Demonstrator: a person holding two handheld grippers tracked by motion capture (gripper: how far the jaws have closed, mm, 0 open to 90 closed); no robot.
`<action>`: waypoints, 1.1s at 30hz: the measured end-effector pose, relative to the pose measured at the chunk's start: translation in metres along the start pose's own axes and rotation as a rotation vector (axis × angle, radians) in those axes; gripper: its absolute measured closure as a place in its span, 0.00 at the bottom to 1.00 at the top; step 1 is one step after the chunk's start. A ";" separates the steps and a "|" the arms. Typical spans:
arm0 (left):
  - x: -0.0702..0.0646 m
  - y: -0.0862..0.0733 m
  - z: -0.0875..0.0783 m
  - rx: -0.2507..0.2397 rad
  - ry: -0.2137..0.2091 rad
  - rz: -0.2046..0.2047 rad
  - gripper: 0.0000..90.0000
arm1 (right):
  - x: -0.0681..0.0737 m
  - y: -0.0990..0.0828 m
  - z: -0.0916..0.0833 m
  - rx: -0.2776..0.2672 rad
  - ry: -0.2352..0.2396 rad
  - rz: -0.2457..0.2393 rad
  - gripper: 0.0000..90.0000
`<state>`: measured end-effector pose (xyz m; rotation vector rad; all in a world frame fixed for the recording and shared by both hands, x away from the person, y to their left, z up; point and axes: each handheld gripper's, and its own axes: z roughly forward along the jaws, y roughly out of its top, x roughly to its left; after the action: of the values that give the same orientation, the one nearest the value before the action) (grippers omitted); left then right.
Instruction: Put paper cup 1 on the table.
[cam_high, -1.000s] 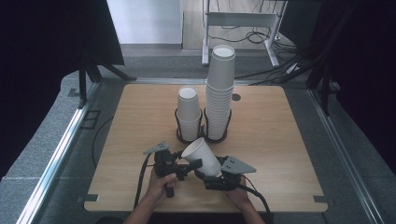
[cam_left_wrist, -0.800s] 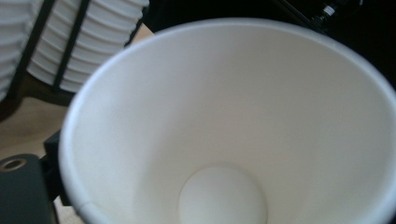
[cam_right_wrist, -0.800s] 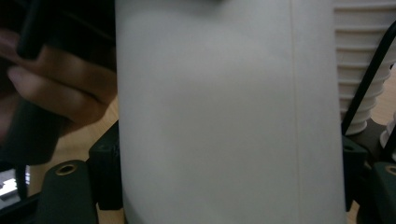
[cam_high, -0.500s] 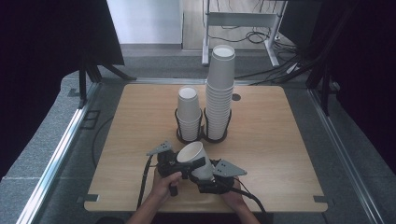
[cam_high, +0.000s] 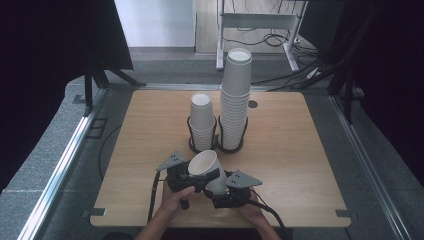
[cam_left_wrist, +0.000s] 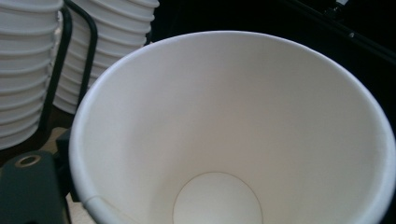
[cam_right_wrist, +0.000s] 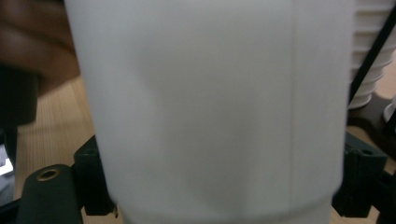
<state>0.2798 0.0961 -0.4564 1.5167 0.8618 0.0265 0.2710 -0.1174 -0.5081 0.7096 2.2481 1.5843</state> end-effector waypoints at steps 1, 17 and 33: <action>0.001 0.000 -0.001 -0.002 -0.001 -0.005 0.14 | 0.001 0.000 0.001 0.010 -0.001 -0.007 0.16; 0.012 0.020 -0.032 -0.075 0.099 0.033 0.14 | 0.000 -0.003 0.003 0.065 -0.026 -0.016 0.19; 0.013 0.018 -0.033 -0.043 0.161 0.077 0.14 | -0.003 -0.003 -0.001 0.033 -0.068 0.000 0.21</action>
<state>0.2819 0.1326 -0.4412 1.5215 0.9243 0.2249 0.2729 -0.1205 -0.5104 0.7607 2.2308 1.5032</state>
